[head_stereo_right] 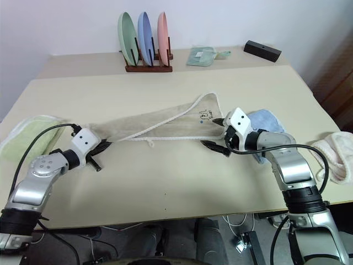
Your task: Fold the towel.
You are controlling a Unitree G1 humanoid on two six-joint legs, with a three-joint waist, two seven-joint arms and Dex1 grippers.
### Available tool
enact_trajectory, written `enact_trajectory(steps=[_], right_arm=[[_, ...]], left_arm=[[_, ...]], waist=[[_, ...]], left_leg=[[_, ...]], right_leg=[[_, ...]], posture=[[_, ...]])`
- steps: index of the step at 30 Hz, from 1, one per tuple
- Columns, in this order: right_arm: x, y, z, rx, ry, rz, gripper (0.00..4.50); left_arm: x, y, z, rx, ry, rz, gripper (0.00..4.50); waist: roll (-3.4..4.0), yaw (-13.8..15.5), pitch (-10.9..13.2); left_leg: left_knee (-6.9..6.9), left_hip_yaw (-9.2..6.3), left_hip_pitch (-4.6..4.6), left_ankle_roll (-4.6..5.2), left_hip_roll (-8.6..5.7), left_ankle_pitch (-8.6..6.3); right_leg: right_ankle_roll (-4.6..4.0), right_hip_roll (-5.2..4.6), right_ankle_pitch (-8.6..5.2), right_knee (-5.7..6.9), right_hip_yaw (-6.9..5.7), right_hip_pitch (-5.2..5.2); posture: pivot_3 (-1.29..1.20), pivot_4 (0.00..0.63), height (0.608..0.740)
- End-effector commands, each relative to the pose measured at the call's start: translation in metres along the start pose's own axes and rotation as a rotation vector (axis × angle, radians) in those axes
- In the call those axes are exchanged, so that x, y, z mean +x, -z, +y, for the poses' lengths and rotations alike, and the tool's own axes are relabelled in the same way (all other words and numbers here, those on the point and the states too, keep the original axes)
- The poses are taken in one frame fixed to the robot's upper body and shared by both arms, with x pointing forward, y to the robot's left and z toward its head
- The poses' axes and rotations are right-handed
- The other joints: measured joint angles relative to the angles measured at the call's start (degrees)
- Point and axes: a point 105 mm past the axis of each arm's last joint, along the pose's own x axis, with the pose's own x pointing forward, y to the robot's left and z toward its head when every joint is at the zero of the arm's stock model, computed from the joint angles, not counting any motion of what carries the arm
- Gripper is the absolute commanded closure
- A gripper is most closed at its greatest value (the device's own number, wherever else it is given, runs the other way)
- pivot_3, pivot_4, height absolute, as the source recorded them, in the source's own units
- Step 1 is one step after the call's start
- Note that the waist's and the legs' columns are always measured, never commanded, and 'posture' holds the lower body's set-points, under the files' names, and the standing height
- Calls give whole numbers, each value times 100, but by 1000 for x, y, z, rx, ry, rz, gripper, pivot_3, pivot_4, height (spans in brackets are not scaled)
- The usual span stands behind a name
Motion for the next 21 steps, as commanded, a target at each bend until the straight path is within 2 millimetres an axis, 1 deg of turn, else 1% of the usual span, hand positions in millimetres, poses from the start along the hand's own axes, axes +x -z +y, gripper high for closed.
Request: enact_trajectory(steps=[1,3,5,6,7,9,10,12,15,17,18,19,20,21], right_arm=[[3,-21,-9,-116,34,-43,0],[7,-22,-13,-163,51,-36,0],[10,-22,-15,-181,56,-37,0],[13,-23,-16,-197,60,-40,0],[17,-24,-22,-234,72,-37,0],[27,-29,-32,-298,92,-38,0],[32,-30,-34,-330,88,-34,0],[44,-31,-33,-385,63,-31,0],[65,-32,-34,-426,63,-23,0],[79,-26,-37,-388,70,11,0],[87,-24,-39,-247,75,2,0],[93,-24,-38,-142,71,-8,0],[98,-23,-35,-61,47,-14,0],[103,-17,-34,-8,46,18,0]], left_arm=[[-35,-18,-3,-16,7,-82,4464],[-56,-12,-13,-43,45,-53,4464],[-66,-10,-19,-51,60,-39,4464],[-75,-5,-21,-61,50,-20,4464],[-87,1,-23,-84,34,12,4464],[-109,19,-26,-93,-1,105,4464],[-117,26,-29,-87,-1,143,4464],[-127,36,-33,-86,-2,187,4464],[-135,41,-36,-99,-9,204,4464],[-133,39,-36,-102,-16,196,4464],[-129,35,-38,-107,-15,177,4464],[-126,32,-39,-111,-13,162,4464],[-123,30,-39,-112,-11,153,4464],[-118,27,-40,-116,-7,139,4464]], waist=[[1,-43,1],[1,-106,2],[1,-95,2],[0,-93,3],[0,-93,3],[1,-123,6],[1,-126,6],[1,-117,6],[-1,-94,5],[-2,-91,4],[-2,-83,4],[-2,-98,4],[-2,-94,4],[-2,-100,4]], left_leg=[[-1,4,-2,1,1,-1],[-4,11,-2,4,2,-3],[-6,13,3,5,3,-3],[-5,12,4,5,3,-3],[-4,11,5,6,3,-4],[-2,19,11,21,4,-12],[-3,23,12,20,3,-12],[-6,23,12,15,5,-9],[-7,21,13,13,6,-8],[-4,18,14,16,5,-9],[-3,16,12,16,4,-9],[-2,15,11,11,4,-6],[-2,14,11,10,5,-6],[-2,14,9,10,5,-6]], right_leg=[[0,-1,0,-1,0,-4],[0,-5,0,-1,2,-6],[0,-5,0,-2,2,-3],[0,-5,0,-1,0,-2],[-1,-5,-1,-2,-2,2],[-1,-4,-1,-2,-2,6],[-1,-5,-1,-2,-1,6],[-2,-3,-1,-3,-2,4],[-3,-3,-1,-4,-3,8],[-3,-5,-1,-4,-4,12],[-3,-5,-1,-4,-4,12],[-3,-5,-1,-4,-4,11],[-4,-4,0,-4,-3,11],[-4,-5,0,-4,-3,9]], posture=[[0,150,733],[0,150,733],[0,150,733],[0,150,733],[0,150,733],[0,150,733],[0,150,733],[0,150,733],[0,150,733],[0,150,733],[0,150,733],[0,150,733],[0,150,733],[0,150,733]])
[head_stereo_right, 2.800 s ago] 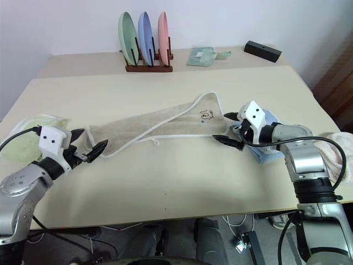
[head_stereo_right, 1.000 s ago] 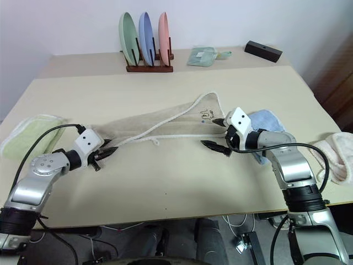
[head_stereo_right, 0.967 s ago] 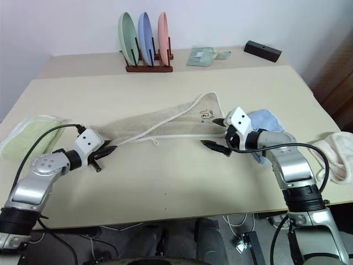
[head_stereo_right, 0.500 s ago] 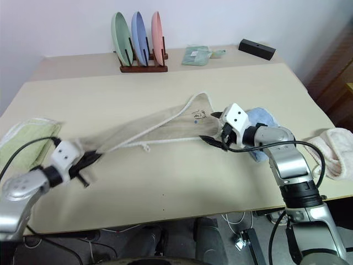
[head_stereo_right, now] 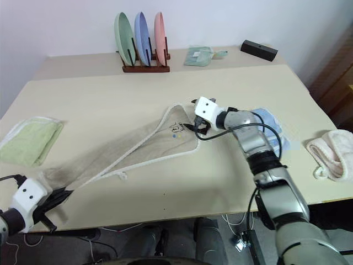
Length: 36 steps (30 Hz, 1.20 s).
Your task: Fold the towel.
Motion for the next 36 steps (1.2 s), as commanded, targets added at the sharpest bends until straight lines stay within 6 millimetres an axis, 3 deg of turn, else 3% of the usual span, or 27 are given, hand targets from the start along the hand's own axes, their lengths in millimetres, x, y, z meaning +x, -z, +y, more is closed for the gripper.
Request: enact_trajectory(steps=[1,6,9,16,17,20,25,27,30,36], right_arm=[[10,3,-4,193,6,37,0],[18,29,6,337,4,177,0],[20,32,11,357,-13,189,780],[8,24,14,324,-48,144,4392],[-4,20,15,292,-70,121,4453],[-46,19,28,154,-146,127,4453],[-95,19,60,84,-258,182,4453],[-103,20,64,50,-253,209,4453],[-107,18,64,60,-265,222,3685],[-120,17,38,-16,-176,251,850]], left_arm=[[7,-18,-2,13,3,-62,4464],[14,-26,-4,8,19,-87,4464],[16,-28,-3,14,20,-91,4500],[20,-34,2,1,4,-116,4500],[23,-37,4,5,1,-127,4500],[31,-45,9,22,8,-157,4500],[41,-53,18,32,22,-180,4500],[45,-56,19,41,35,-186,4500],[51,-59,19,57,55,-194,4500],[55,-60,19,55,72,-200,4500]], waist=[[2,-3,1],[6,-23,0],[6,-30,-2],[6,0,-3],[7,5,-2],[11,144,0],[12,110,2],[12,70,2],[11,18,2],[10,19,3]], left_leg=[[0,-2,0,0,0,0],[-2,-2,-3,0,-1,0],[-4,-1,2,-1,1,0],[-3,-1,7,0,-1,0],[-3,-2,5,0,-1,0],[0,-9,-9,1,-5,-1],[1,-3,-6,6,-1,-5],[1,0,-1,21,5,-19],[2,2,3,24,5,-21],[2,0,-2,-1,4,-7]], right_leg=[[0,1,0,0,0,0],[0,1,0,0,0,-7],[-1,3,0,3,0,-5],[0,2,0,2,-1,2],[0,2,0,2,-2,2],[1,-2,0,-5,-11,-3],[2,-3,0,-6,-16,-4],[2,1,0,-2,-16,-3],[1,1,0,1,-15,0],[1,-1,0,-6,-17,-1]], posture=[[0,150,733],[0,150,733],[0,150,733],[0,150,733],[0,150,733],[0,150,733],[0,150,733],[0,150,733],[0,150,733],[0,150,733]])
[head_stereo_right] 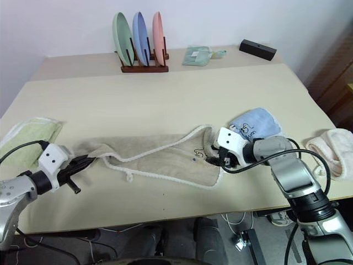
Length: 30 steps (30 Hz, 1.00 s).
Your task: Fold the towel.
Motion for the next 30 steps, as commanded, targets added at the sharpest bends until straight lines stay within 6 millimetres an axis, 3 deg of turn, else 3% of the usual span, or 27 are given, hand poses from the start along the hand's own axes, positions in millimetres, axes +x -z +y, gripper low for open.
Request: enact_trajectory(steps=[1,7,17,23,29,30], right_arm=[[-21,-13,-21,-50,80,-34,850],[-28,-12,-51,21,185,-56,850],[1,-18,-97,225,289,-126,850],[17,-24,-90,262,198,-140,850],[23,-15,-76,257,126,-98,850],[24,-12,-74,254,124,-86,1081]], left_arm=[[0,-6,0,36,16,-16,4500],[-1,-1,-6,28,22,-12,4500],[4,-1,-12,15,27,-27,4500],[3,0,-13,12,13,-28,4500],[1,3,-16,10,5,-22,4500],[1,4,-16,8,4,-21,4500]], waist=[[0,1,0],[0,-6,0],[0,-18,0],[1,-19,1],[2,-20,2],[2,-16,1]], left_leg=[[0,1,0,0,-1,0],[0,0,1,1,0,0],[-1,1,-2,-1,0,1],[-1,1,-5,0,-1,0],[-1,1,-5,0,-1,0],[-1,1,-5,0,-1,0]], right_leg=[[0,-1,0,0,0,0],[0,-1,0,-1,2,1],[-2,0,1,0,8,-4],[-2,-1,1,-1,7,-5],[-1,0,1,0,8,-6],[-2,-1,1,1,8,-7]], posture=[[0,150,733],[0,150,733],[0,150,733],[0,150,733],[0,150,733],[0,150,733]])
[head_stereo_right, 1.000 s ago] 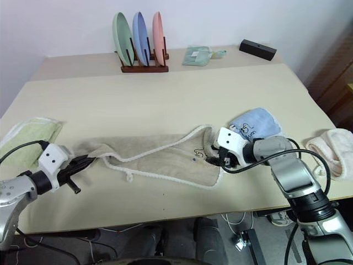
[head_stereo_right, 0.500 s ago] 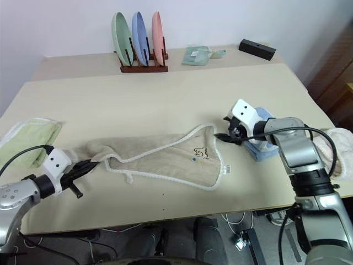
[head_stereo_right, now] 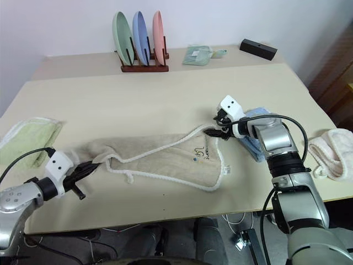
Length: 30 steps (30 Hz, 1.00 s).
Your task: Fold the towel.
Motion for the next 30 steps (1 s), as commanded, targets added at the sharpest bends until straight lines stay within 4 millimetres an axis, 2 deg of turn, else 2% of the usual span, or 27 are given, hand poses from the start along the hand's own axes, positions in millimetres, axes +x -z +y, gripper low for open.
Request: enact_trajectory(steps=[1,3,7,8,12,15,19,30], right_arm=[[-4,-3,2,-46,-12,4,1349],[-4,-2,1,-43,-6,3,2074],[-5,-5,0,-57,3,-10,4181],[-6,-5,0,-60,6,-14,4463],[-6,-7,-1,-74,17,-23,4463],[-6,-5,-2,-87,29,-15,4500],[-5,-5,0,-95,26,-18,4500],[3,-8,4,-93,35,-49,4500]], left_arm=[[-2,-9,1,33,-11,-31,4500],[-2,-9,2,34,-11,-31,4500],[-3,-9,4,36,-12,-29,4500],[-4,-8,3,25,-7,-26,4500],[-8,-8,3,-38,17,-26,4500],[-12,-15,3,-114,37,-50,3555],[-19,-17,19,-143,-57,-58,1685],[-53,-20,61,-274,-196,-69,1685]], waist=[[0,5,0],[0,1,0],[0,-2,0],[0,-1,0],[0,-2,0],[0,-4,0],[0,-1,0],[0,-8,0]], left_leg=[[0,0,1,0,0,0],[0,0,1,0,0,0],[0,0,1,0,0,0],[0,0,1,0,0,0],[0,0,1,0,0,0],[0,0,1,0,0,0],[0,0,1,0,0,0],[0,0,1,-1,0,1]], right_leg=[[0,0,0,0,0,1],[0,0,0,0,0,1],[0,1,0,1,0,0],[0,0,0,1,0,0],[0,0,0,1,0,0],[0,0,0,1,0,0],[0,0,0,2,0,0],[0,2,0,3,-1,-2]], posture=[[0,150,733],[0,150,733],[0,150,733],[0,150,733],[0,150,733],[0,150,733],[0,150,733],[0,150,733]])
